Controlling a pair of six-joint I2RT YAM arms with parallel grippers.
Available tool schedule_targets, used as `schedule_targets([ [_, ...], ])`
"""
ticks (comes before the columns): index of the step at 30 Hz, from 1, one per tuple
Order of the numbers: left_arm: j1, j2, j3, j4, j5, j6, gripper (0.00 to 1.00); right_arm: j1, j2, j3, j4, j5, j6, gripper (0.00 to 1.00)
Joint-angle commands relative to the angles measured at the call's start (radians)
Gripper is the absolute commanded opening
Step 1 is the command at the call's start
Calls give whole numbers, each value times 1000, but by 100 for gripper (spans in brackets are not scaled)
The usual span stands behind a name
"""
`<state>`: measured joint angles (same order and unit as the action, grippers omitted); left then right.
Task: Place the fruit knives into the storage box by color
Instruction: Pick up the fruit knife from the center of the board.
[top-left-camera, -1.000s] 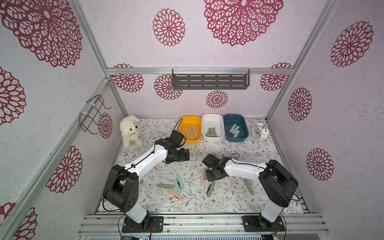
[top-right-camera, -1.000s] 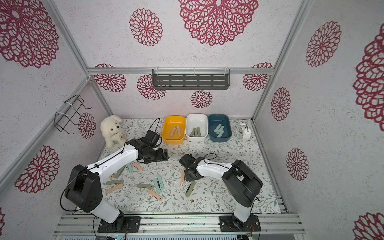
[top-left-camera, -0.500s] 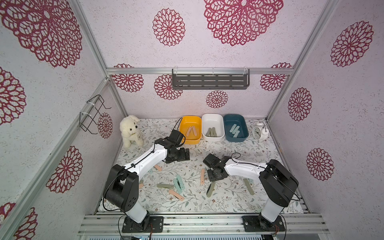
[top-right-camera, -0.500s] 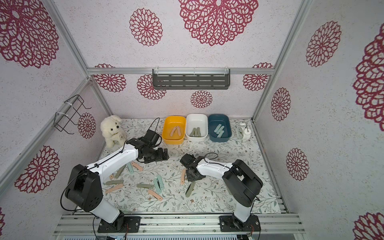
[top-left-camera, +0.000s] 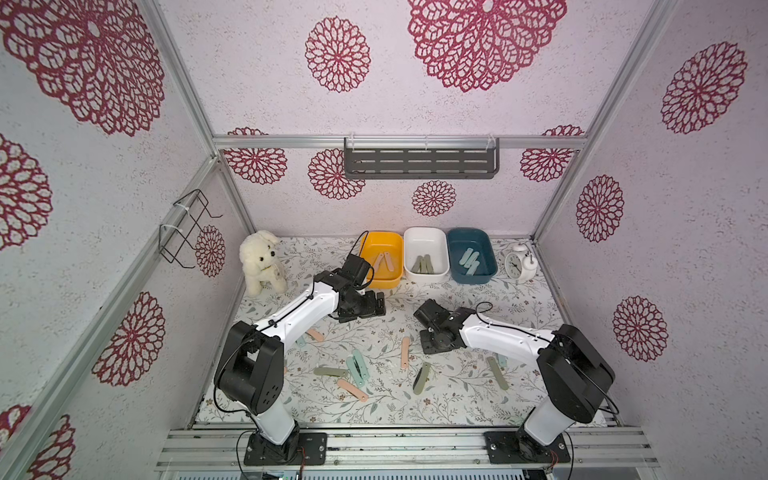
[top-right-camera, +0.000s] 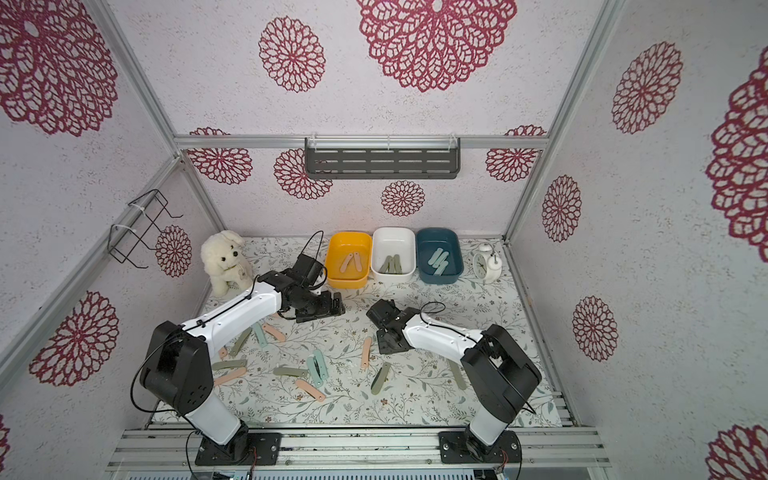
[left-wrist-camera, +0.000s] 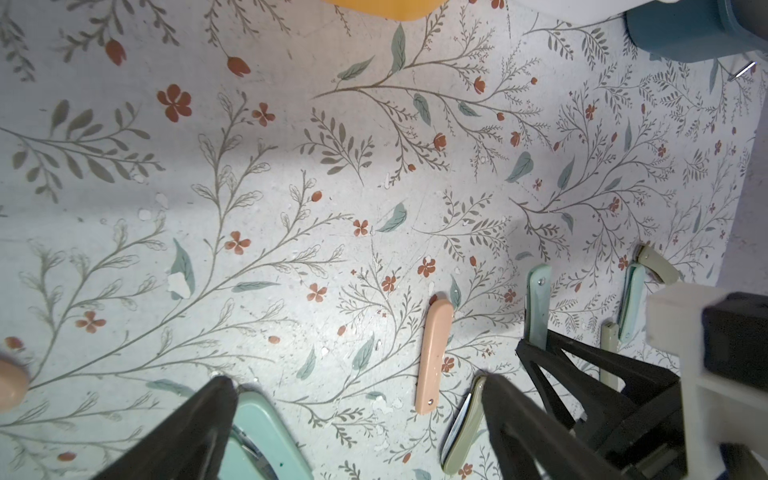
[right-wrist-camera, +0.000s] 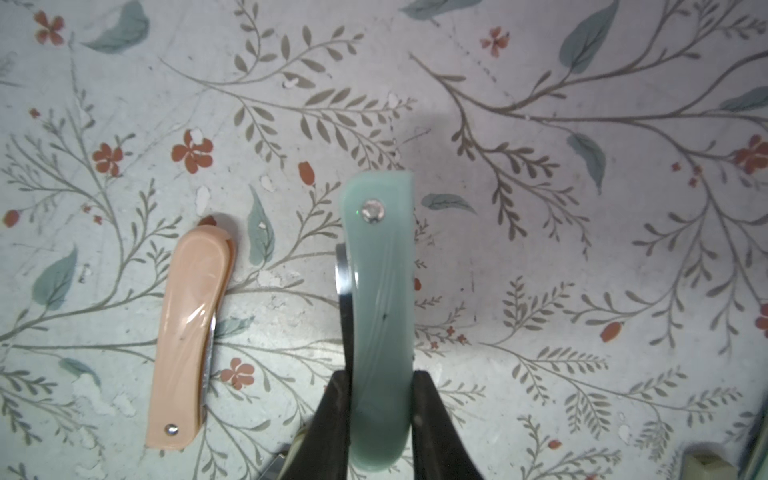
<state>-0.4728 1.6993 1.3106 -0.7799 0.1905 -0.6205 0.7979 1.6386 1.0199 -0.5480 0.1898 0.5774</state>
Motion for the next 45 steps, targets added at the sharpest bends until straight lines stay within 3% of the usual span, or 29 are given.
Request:
schedule_targets([
  [1, 7, 13, 38, 22, 39, 13, 97, -8, -45, -21, 4, 28, 22, 20],
  [11, -5, 53, 167, -71, 90, 6, 97, -51, -151, -156, 141, 26, 22, 20],
  [25, -32, 47, 223, -19, 144, -60, 97, -122, -232, -281, 287, -27, -39, 20],
  [35, -24, 52, 216, 19, 112, -55, 97, -172, -243, -196, 248, -49, -100, 20],
  [45, 13, 96, 220, 38, 165, -8, 97, -257, -133, 54, 150, -20, -155, 20],
])
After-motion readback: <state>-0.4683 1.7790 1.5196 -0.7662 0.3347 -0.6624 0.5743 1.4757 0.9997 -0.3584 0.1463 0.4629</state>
